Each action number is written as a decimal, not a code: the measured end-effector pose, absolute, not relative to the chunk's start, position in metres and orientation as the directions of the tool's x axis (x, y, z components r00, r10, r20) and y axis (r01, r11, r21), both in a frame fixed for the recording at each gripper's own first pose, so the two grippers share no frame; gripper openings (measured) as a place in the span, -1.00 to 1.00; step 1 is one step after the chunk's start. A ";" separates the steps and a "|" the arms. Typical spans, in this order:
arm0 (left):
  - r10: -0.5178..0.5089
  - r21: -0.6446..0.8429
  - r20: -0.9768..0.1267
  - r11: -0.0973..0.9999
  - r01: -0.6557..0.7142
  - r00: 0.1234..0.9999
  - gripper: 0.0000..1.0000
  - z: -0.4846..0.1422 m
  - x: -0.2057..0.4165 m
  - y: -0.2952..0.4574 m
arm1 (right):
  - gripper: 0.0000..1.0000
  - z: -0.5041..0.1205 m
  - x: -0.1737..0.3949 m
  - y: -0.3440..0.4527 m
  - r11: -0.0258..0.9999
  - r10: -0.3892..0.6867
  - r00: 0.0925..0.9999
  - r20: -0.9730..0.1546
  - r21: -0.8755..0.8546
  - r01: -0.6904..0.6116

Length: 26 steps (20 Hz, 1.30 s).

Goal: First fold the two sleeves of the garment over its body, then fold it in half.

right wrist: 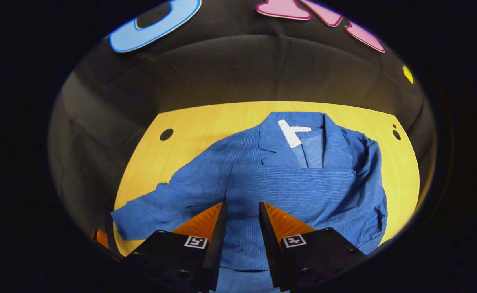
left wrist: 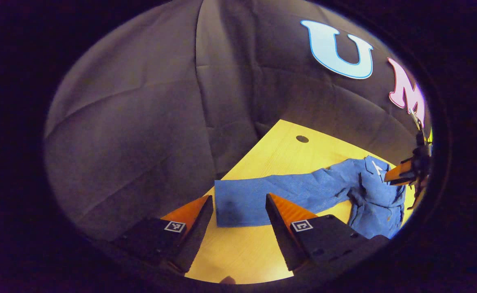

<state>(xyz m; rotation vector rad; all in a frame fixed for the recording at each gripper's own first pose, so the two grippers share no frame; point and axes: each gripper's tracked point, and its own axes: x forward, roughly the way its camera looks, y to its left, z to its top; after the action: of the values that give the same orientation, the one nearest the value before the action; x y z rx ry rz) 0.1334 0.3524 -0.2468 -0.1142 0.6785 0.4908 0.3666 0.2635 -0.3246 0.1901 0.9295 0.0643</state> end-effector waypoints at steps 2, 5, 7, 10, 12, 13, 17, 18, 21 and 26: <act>0.389 0.071 -0.638 0.890 -0.451 0.665 0.53 -0.253 0.140 0.345 | 0.03 -0.307 0.361 0.259 0.977 0.155 0.605 -0.781 0.214 0.026; 0.326 0.015 -0.693 0.898 -0.439 0.643 0.53 -0.259 0.139 0.345 | 0.03 -0.296 0.355 0.238 0.985 0.134 0.624 -0.770 0.173 0.003; 0.302 0.004 -0.737 0.897 -0.443 0.605 0.55 -0.266 0.135 0.350 | 0.04 -0.293 0.346 0.225 0.988 0.125 0.622 -0.773 0.152 -0.011; 0.267 -0.040 -0.782 0.880 -0.473 0.563 0.54 -0.280 0.135 0.347 | 0.05 -0.290 0.335 0.210 0.992 0.120 0.629 -0.768 0.120 -0.043; 0.244 -0.065 -0.806 0.869 -0.490 0.540 0.54 -0.289 0.131 0.348 | 0.04 -0.288 0.327 0.209 0.991 0.134 0.623 -0.771 0.122 -0.062; 0.241 -0.064 -0.815 0.866 -0.496 0.526 0.54 -0.293 0.130 0.350 | 0.04 -0.285 0.325 0.207 0.991 0.135 0.625 -0.769 0.118 -0.069; 0.272 -0.036 -0.844 0.832 -0.554 0.463 0.55 -0.313 0.133 0.361 | 0.04 -0.278 0.322 0.211 0.989 0.146 0.641 -0.754 0.115 -0.090; 0.259 -0.052 -0.852 0.823 -0.566 0.455 0.55 -0.317 0.133 0.361 | 0.05 -0.277 0.321 0.212 0.989 0.147 0.643 -0.752 0.113 -0.094; 0.261 -0.039 -0.858 0.825 -0.564 0.442 0.55 -0.316 0.133 0.366 | 0.05 -0.279 0.319 0.219 0.987 0.161 0.635 -0.756 0.121 -0.107; 0.284 0.053 -0.872 0.866 -0.498 0.400 0.60 -0.313 0.133 0.373 | 0.05 -0.282 0.316 0.226 0.985 0.173 0.624 -0.762 0.124 -0.122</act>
<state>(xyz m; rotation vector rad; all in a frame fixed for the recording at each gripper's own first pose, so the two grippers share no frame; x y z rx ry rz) 0.1329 0.3726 -0.3135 -0.2300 1.0493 0.4997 0.3158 0.2261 -0.2818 0.0622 0.8812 0.1692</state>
